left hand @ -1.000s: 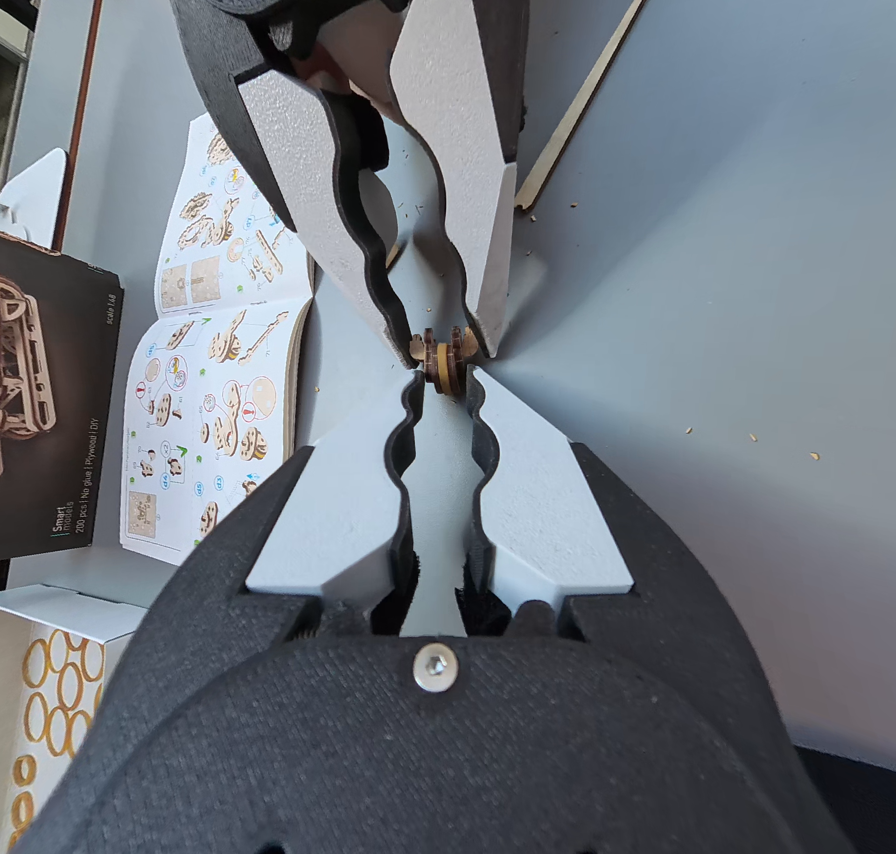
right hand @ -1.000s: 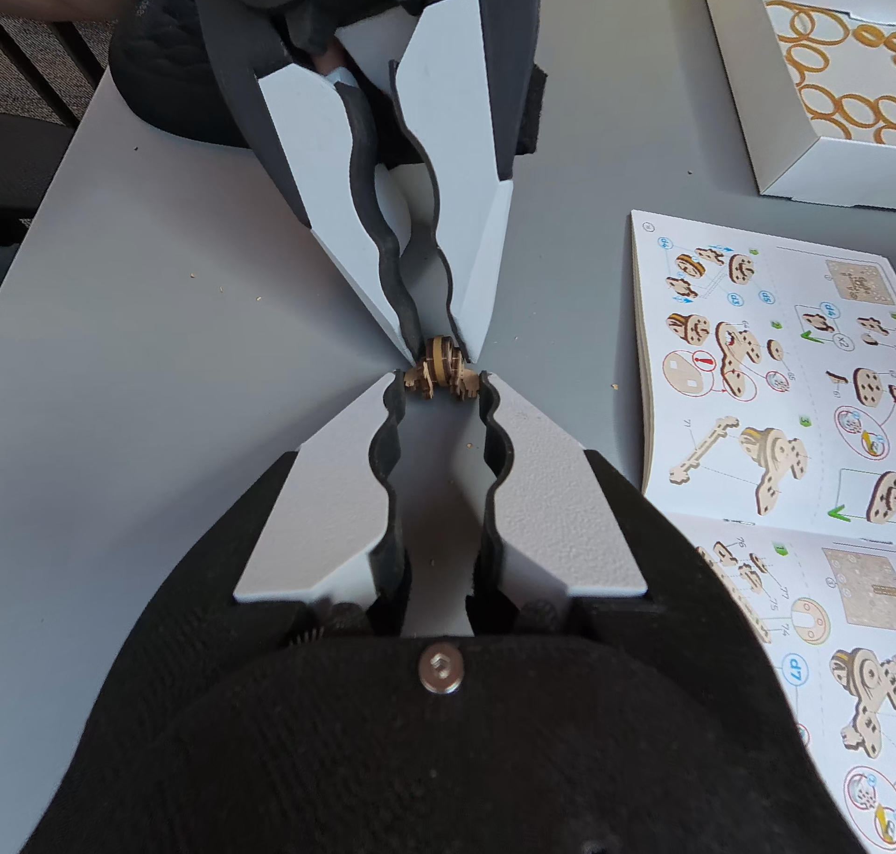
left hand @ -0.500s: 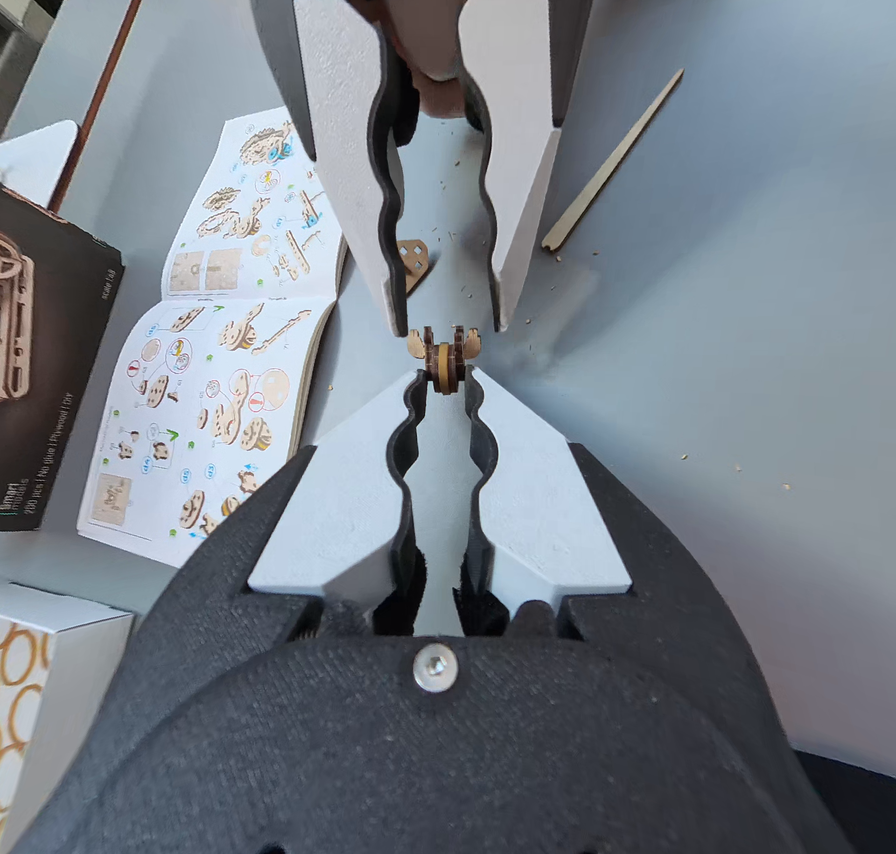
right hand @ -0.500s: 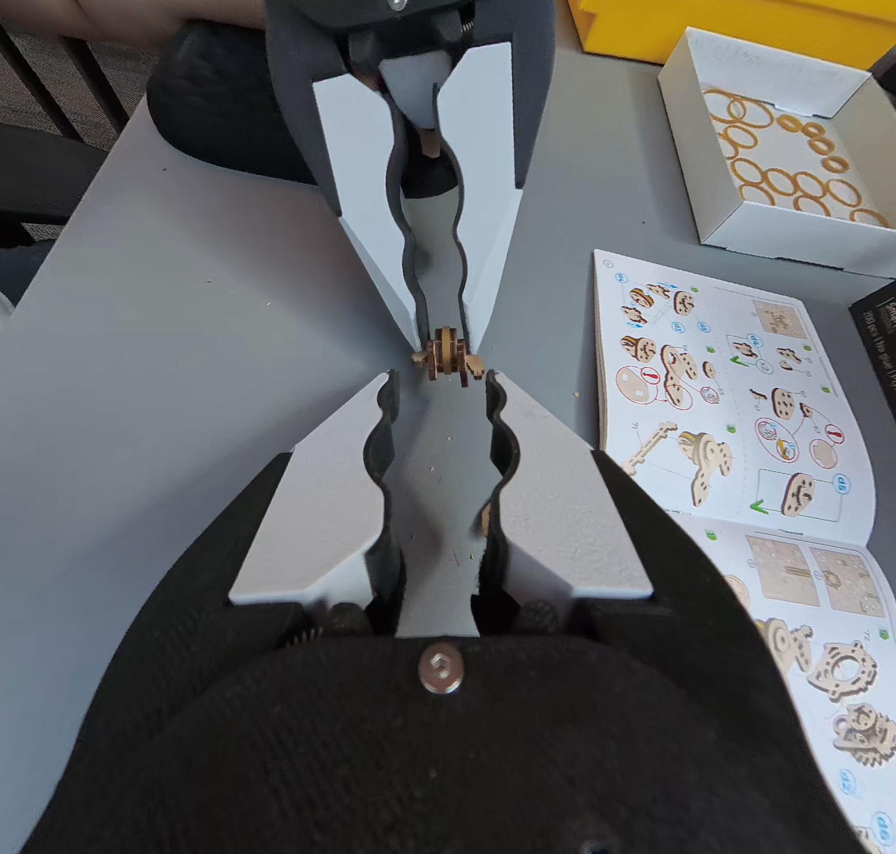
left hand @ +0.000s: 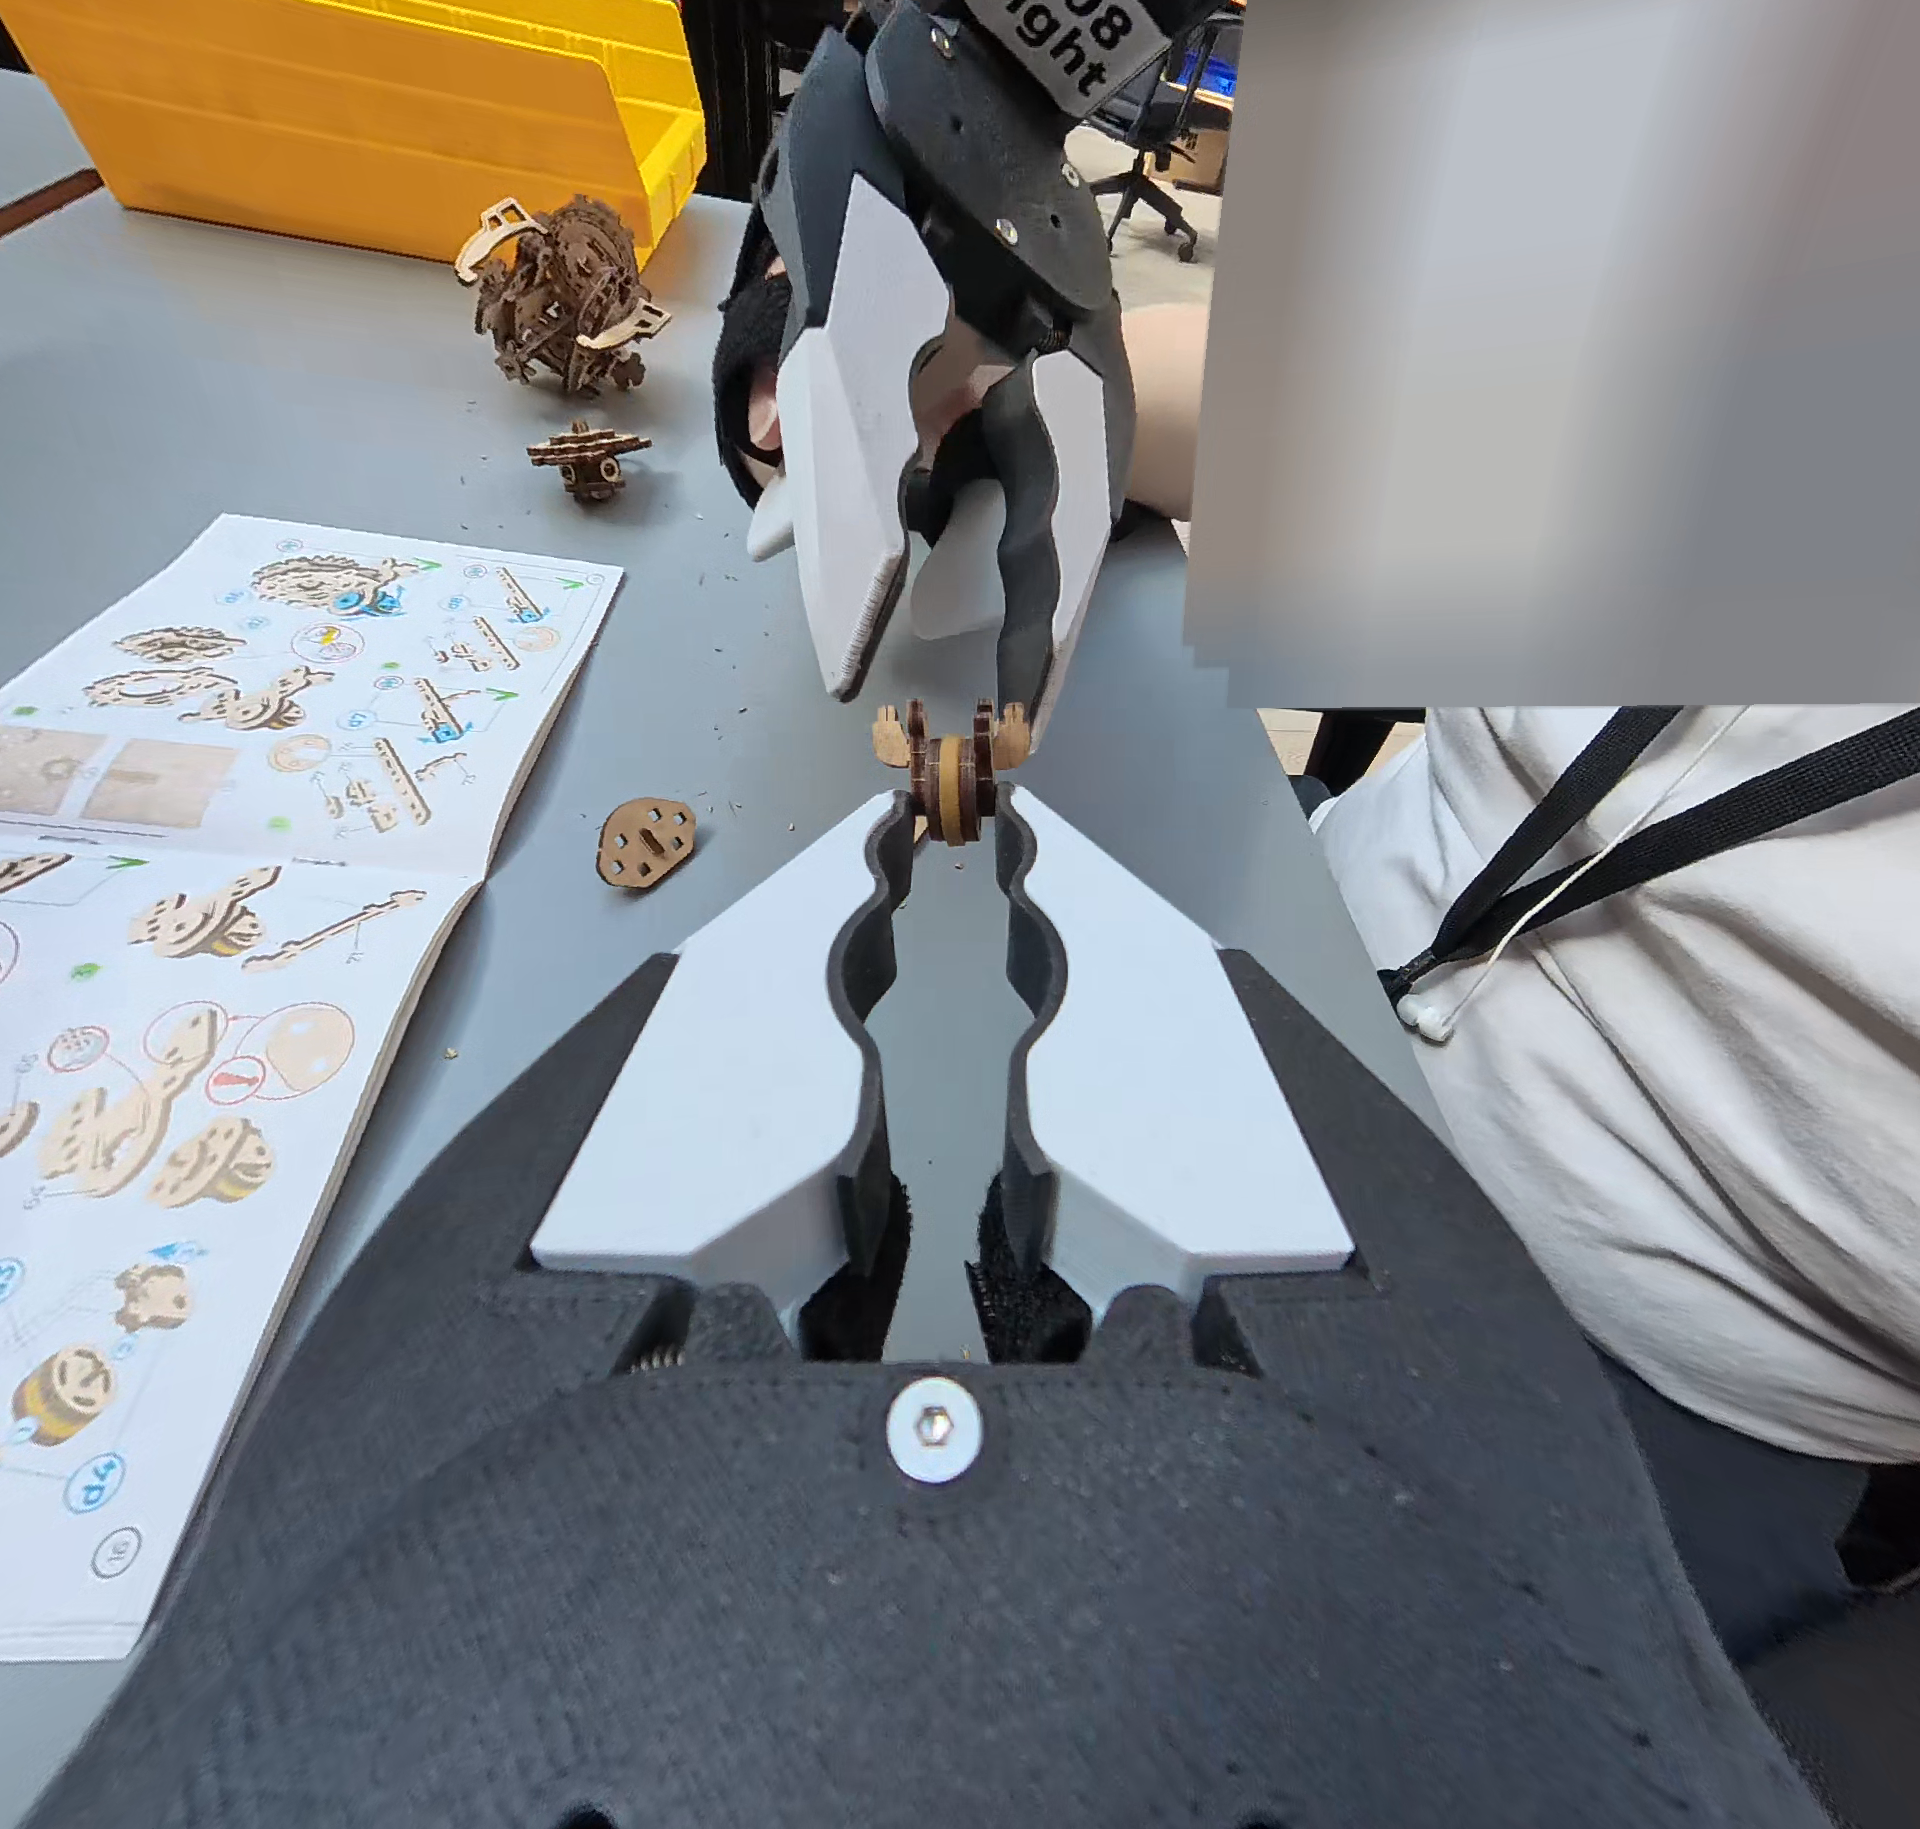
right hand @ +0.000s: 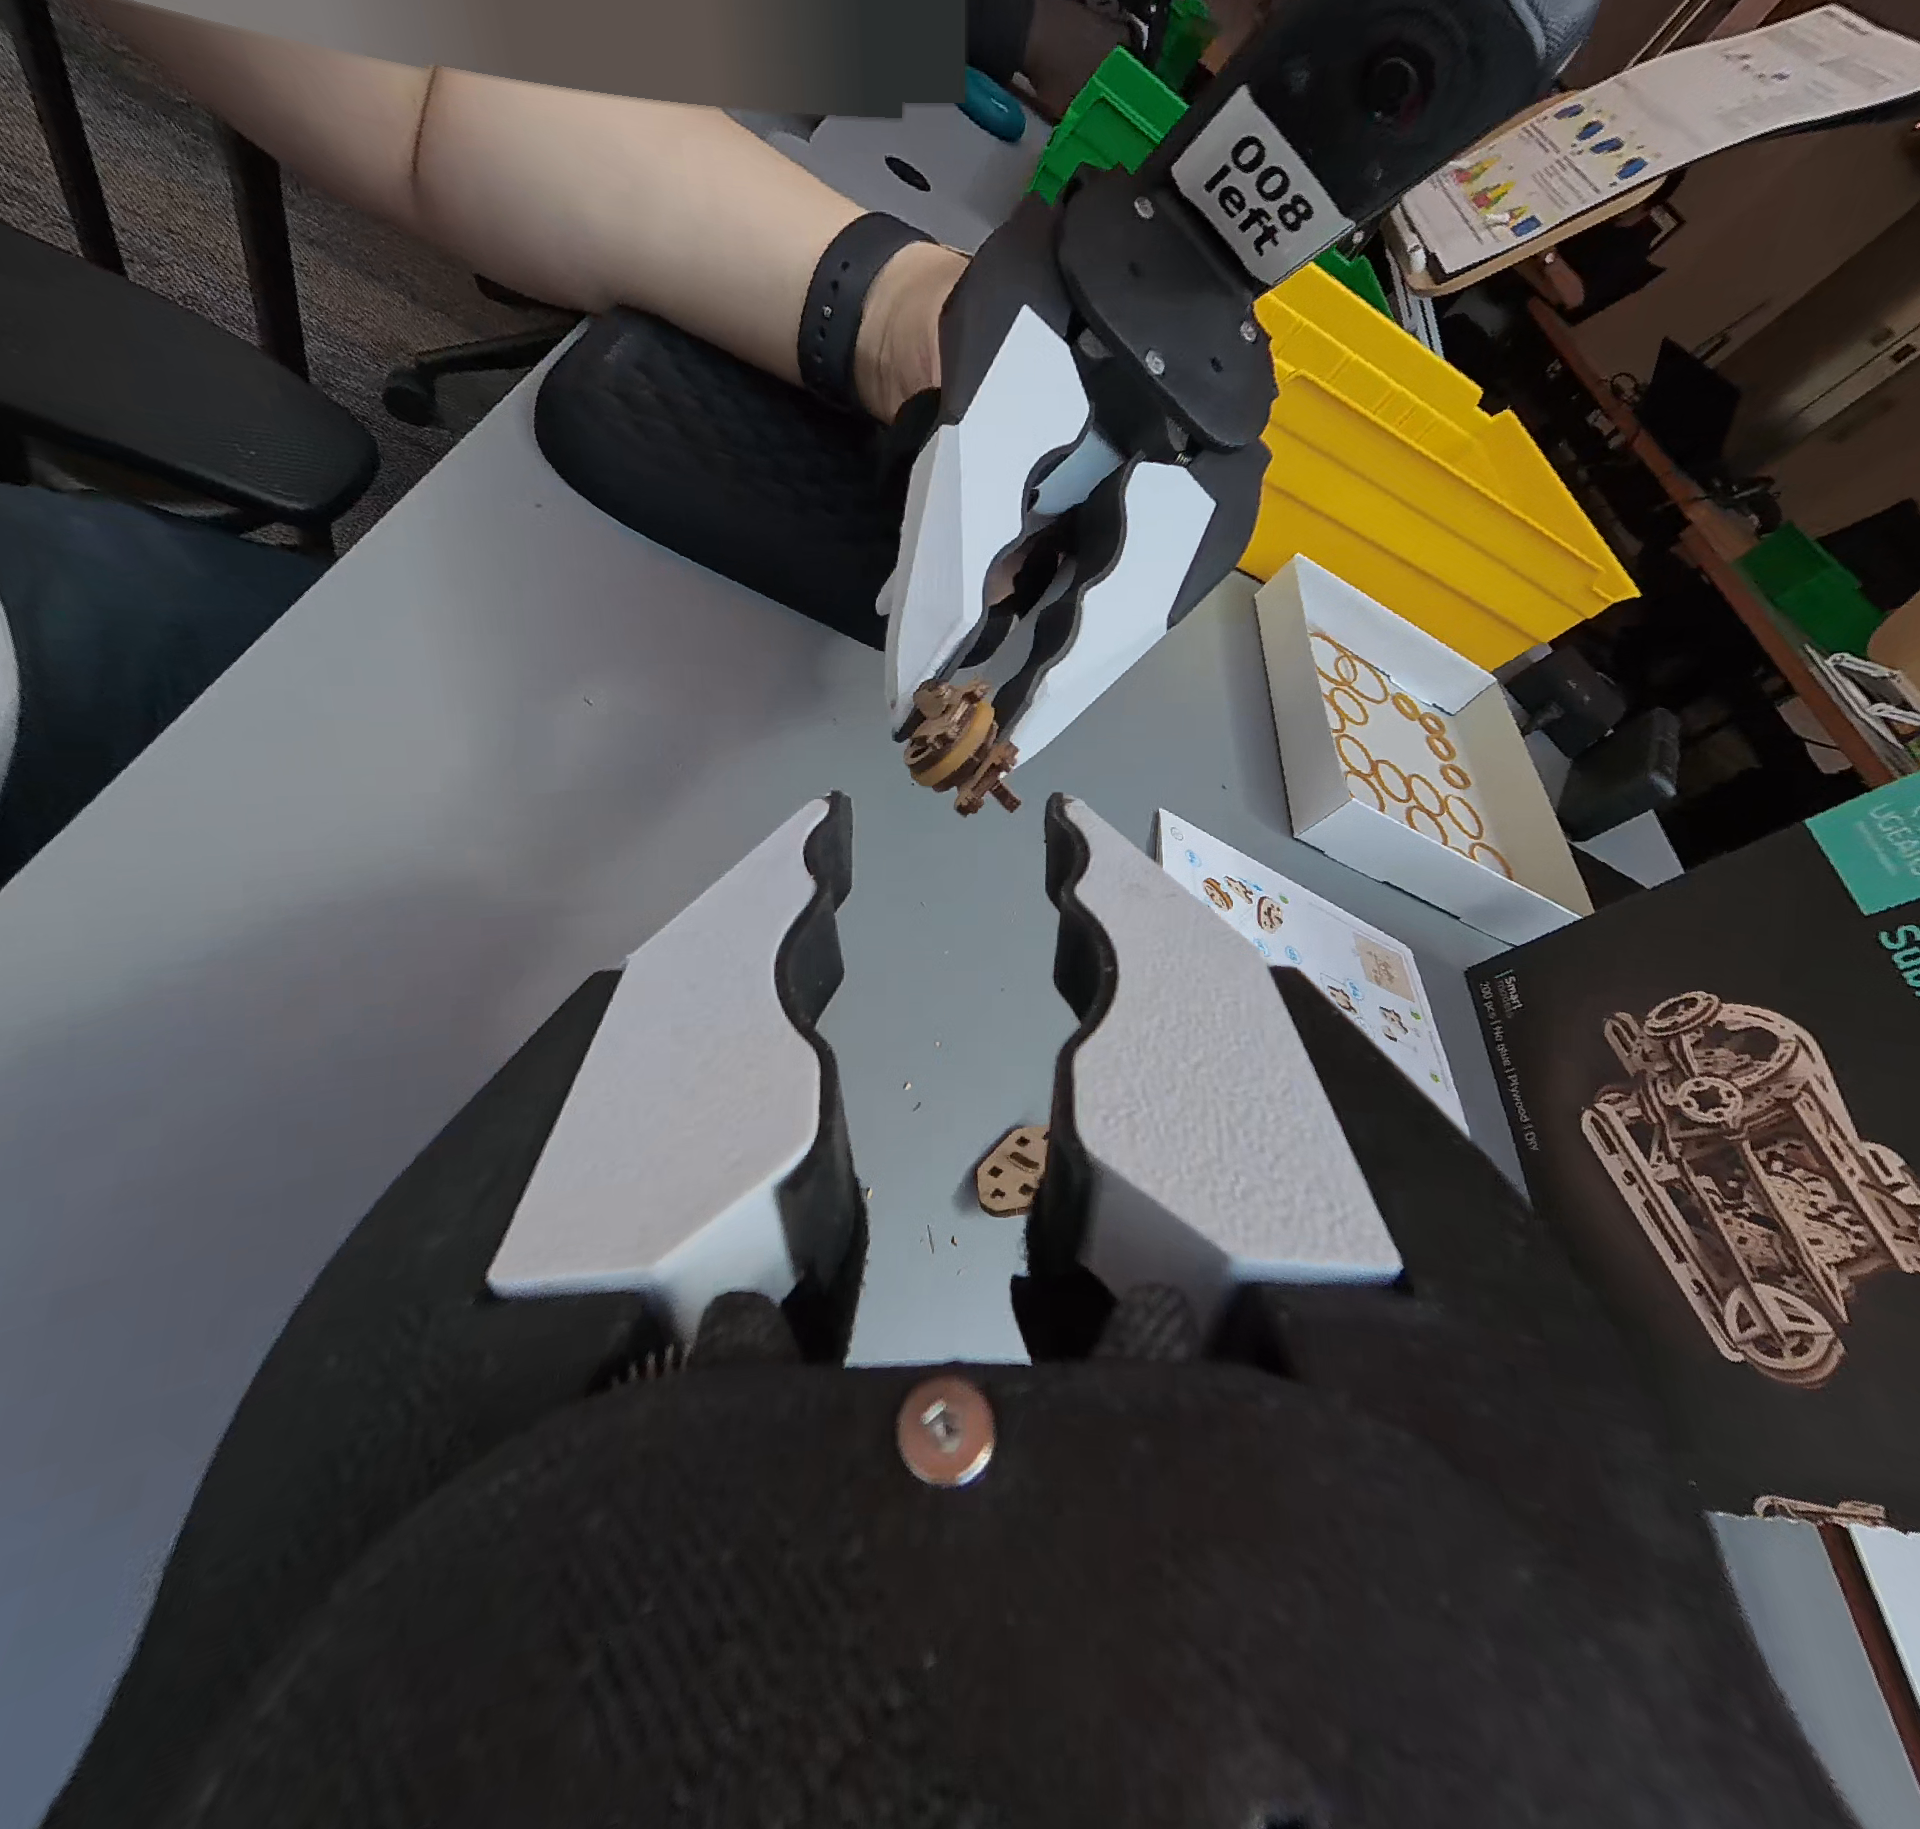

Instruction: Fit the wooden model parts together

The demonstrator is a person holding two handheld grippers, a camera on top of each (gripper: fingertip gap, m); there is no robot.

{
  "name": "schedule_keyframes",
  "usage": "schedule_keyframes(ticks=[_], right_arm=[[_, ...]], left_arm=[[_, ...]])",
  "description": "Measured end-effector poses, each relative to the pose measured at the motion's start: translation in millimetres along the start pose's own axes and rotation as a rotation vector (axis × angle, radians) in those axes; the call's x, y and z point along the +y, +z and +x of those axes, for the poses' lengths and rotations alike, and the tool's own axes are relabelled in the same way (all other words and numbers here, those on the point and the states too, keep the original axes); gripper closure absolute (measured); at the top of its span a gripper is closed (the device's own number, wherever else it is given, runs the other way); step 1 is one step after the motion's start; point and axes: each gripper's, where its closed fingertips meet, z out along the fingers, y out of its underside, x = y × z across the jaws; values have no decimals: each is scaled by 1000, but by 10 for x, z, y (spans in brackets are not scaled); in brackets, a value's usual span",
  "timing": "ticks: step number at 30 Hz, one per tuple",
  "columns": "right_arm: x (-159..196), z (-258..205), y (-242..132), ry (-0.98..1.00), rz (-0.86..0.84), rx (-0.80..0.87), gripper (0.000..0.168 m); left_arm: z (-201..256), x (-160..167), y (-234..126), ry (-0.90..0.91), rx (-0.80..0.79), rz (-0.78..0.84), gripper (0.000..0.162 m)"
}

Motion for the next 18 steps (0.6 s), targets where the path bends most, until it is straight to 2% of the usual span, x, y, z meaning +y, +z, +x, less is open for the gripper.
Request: schedule_keyframes(ticks=[9, 18], right_arm=[[-105, -79, -29, -86, 15, -1, 137], [-155, -187, 24, -158, 12, -9, 142]], left_arm=[[232, 8, 42, 3, 132, 6, 148], [302, 36, 33, -37, 197, 4, 149]])
